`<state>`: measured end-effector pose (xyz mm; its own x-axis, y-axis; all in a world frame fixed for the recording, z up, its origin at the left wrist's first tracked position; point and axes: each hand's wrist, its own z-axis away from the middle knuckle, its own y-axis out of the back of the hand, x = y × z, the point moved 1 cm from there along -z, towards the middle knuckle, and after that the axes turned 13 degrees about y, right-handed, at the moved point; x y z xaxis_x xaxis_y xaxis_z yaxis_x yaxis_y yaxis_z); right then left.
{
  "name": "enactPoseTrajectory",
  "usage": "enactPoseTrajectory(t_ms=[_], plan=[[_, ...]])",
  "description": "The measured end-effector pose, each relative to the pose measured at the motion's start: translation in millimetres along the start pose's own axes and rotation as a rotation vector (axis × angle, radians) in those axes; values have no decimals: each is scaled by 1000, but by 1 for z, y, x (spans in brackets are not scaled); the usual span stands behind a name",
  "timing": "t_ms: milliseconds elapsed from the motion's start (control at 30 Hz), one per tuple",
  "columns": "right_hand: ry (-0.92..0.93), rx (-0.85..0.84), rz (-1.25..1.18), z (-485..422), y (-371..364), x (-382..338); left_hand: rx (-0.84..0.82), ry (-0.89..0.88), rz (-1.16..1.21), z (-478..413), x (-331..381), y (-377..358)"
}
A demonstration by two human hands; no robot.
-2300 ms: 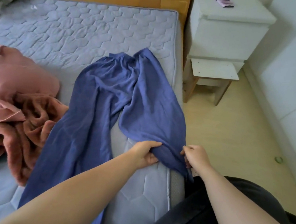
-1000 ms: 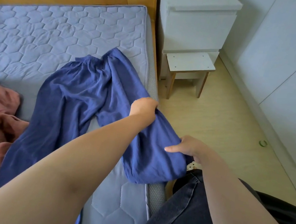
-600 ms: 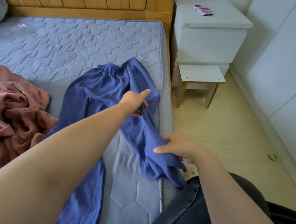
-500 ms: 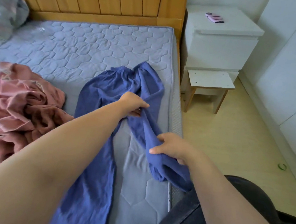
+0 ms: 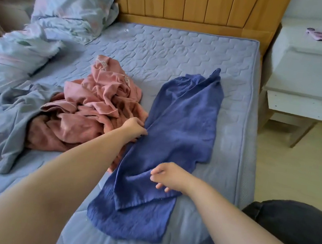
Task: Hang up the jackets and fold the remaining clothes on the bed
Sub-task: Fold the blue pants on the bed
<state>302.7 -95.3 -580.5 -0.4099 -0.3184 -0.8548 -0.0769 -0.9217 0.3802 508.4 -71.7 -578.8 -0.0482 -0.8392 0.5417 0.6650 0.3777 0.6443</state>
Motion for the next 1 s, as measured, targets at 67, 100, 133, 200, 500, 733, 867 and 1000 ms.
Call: enactPoseTrajectory(t_ms=[67,100,133,200,500,733,867,1000], plan=[[19,2,280,-1,-6,19,98,-101,-129,5,-5,-3],[28,3,373,0,-8,27,111,-124,-198,10,-8,-5],[40,13,447,0,-11,33,101,-141,-261,14,-9,-7],[113,12,623,2,-18,39,68,-145,-378,23,-15,-9],[214,261,1114,1,-24,32,-215,87,-402,61,-65,-8],[225,-149,558,11,-46,5,-143,118,-9,68,-103,7],[209,-325,465,15,-68,-2,-411,161,-259,83,-126,16],[208,-389,422,18,-69,-7,-542,315,4,86,-153,24]])
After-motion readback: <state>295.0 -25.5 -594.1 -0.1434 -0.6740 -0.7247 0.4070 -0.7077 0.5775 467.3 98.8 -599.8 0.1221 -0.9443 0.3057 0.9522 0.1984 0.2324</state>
